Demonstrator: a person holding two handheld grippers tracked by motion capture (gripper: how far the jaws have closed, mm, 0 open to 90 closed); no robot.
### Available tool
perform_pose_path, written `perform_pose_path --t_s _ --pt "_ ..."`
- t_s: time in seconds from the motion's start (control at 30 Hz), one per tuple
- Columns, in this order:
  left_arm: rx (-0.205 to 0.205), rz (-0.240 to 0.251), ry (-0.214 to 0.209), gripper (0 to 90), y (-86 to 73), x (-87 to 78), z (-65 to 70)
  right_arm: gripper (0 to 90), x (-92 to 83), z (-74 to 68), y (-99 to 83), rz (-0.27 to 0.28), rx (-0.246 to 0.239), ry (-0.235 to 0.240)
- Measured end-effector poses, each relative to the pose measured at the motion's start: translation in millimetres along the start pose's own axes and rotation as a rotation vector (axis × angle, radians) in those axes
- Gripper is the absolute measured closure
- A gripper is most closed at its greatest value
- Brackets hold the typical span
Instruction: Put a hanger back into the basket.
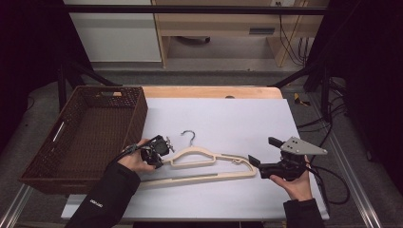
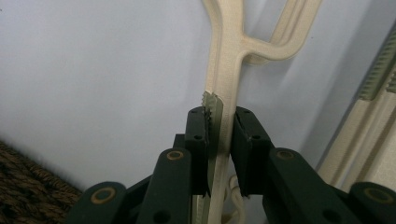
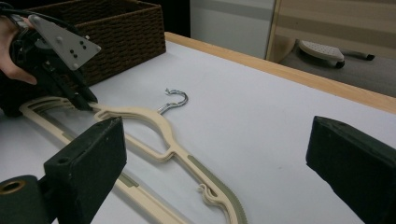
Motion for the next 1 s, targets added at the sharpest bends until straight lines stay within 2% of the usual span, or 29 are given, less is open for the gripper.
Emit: perform_pose_path --t_s 0.2,0.33,0.37,0.53,0.57,0.63,0.8,0.83,1.0 --pt "0.009 0.011 0.005 76.8 1.3 -2.2 2.0 5.1 0.0 -0.1 0.1 0.0 0.001 0.0" --pt "-0.015 0.021 0.006 76.2 1.7 -1.8 -0.2 5.1 0.8 -0.3 -0.2 0.0 0.002 -0.002" --pt "-0.028 -0.005 0.021 76.2 -0.4 0.1 -2.9 5.1 0.8 -0.4 -0.2 0.0 0.001 -0.001" --pt "-0.011 -0.004 0.032 77.6 0.3 -1.1 -1.9 5.1 -0.1 -0.4 0.4 0.003 0.005 0.002" --pt "0.005 0.003 0.05 77.9 1.4 -4.4 -1.0 5.2 0.0 -0.5 0.3 0.002 0.005 0.002" --pt "0.016 0.008 0.061 78.5 2.1 -7.7 0.3 5.5 0.6 -0.9 -0.1 0.0 0.003 0.003" --pt "0.012 0.046 0.094 79.3 3.4 -15.3 4.3 6.9 2.7 -1.8 -0.5 0.002 0.009 0.007" --pt "0.013 0.058 0.11 79.3 2.8 -16.7 7.3 7.4 4.3 -2.3 -1.5 -0.002 0.013 0.007" --pt "0.034 0.082 0.15 79.3 4.4 -20.6 13.4 8.0 10.2 -4.9 -4.9 -0.018 0.013 0.018"
Point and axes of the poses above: each handheld gripper's, and its own axes: x roughly forward along the jaws, y roughly out of its top, z roughly to its right, the point moved 9 cm from there along x, roughly forward along the jaws, and after that the axes turned 13 degrees about x, right-handed, at the moved point
